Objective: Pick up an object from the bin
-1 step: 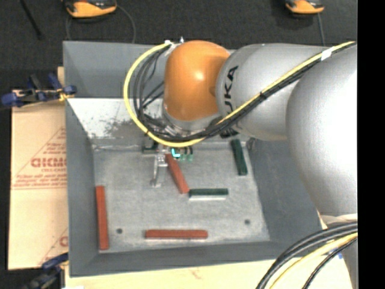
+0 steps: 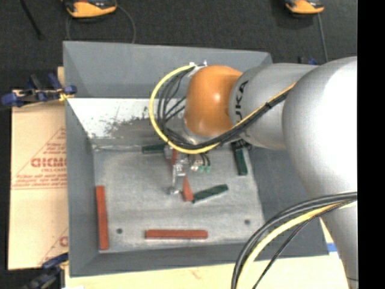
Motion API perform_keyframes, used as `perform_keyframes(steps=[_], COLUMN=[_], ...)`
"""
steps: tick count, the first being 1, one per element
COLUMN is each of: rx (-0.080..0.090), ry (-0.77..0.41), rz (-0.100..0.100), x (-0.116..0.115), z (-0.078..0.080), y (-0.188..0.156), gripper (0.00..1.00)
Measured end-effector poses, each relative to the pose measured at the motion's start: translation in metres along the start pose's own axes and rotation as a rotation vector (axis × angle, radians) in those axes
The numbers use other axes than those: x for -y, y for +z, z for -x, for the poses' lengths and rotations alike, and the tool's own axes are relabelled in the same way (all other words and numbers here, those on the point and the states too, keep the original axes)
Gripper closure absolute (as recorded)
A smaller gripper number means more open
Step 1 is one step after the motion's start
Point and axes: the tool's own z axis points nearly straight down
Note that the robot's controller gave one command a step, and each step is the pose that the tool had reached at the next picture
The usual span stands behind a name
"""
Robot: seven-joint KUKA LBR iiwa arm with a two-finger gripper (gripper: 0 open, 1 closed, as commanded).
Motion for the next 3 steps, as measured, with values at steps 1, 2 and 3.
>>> perform_keyframes(steps=[1, 2, 3], rx=[-0.005, -0.007, -0.012], ry=[0.047, 0.115, -0.023], rz=[-0.002, -0.005, -0.003], x=[0.050, 0.124, 0.150], z=[-0.016, -0.052, -0.118], y=[0.004, 0.006, -0.017], gripper=[0.00, 0.00, 0.00])
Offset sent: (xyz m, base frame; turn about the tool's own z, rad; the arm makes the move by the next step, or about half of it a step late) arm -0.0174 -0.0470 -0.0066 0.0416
